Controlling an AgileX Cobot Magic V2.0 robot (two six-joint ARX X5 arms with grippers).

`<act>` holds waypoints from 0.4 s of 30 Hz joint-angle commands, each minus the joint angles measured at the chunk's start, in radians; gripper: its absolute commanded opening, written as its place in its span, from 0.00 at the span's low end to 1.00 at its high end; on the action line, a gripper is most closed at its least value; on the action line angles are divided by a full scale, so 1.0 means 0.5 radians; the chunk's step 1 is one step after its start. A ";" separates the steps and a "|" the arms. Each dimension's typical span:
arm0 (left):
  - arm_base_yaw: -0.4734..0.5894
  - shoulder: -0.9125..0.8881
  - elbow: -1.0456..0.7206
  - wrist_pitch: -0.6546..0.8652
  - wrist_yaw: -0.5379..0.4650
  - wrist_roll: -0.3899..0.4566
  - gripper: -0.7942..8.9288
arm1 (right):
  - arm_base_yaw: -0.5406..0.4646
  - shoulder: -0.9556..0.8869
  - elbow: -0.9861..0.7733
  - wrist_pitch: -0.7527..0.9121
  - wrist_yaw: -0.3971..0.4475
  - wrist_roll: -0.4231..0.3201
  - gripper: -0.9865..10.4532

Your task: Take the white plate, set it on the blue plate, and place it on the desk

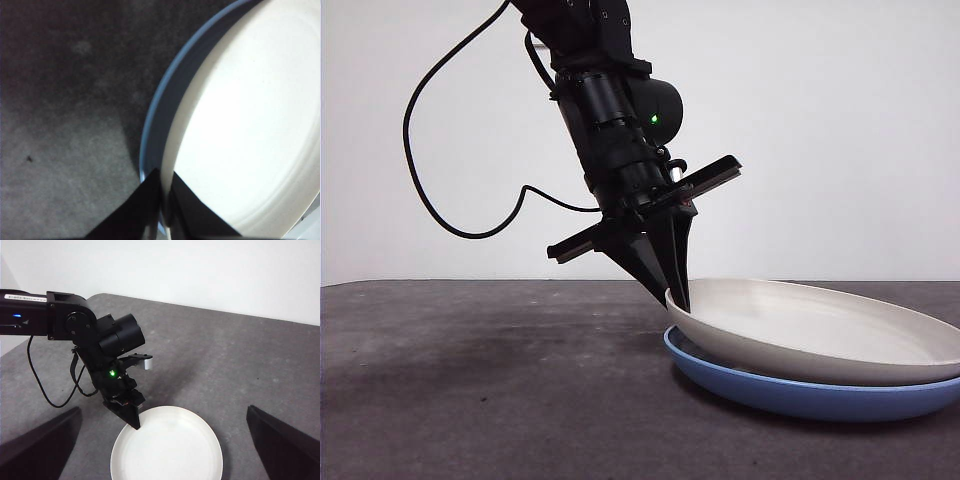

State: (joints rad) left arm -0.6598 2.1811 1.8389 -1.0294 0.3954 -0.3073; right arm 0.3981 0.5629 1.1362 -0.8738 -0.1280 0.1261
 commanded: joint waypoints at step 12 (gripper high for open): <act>-0.020 0.060 0.066 0.002 0.019 0.014 0.38 | 0.007 0.003 0.031 -0.006 0.005 -0.027 0.59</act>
State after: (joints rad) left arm -0.6598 2.1811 1.8393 -1.0290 0.3981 -0.3054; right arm 0.3985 0.5629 1.1362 -0.8825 -0.1276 0.1257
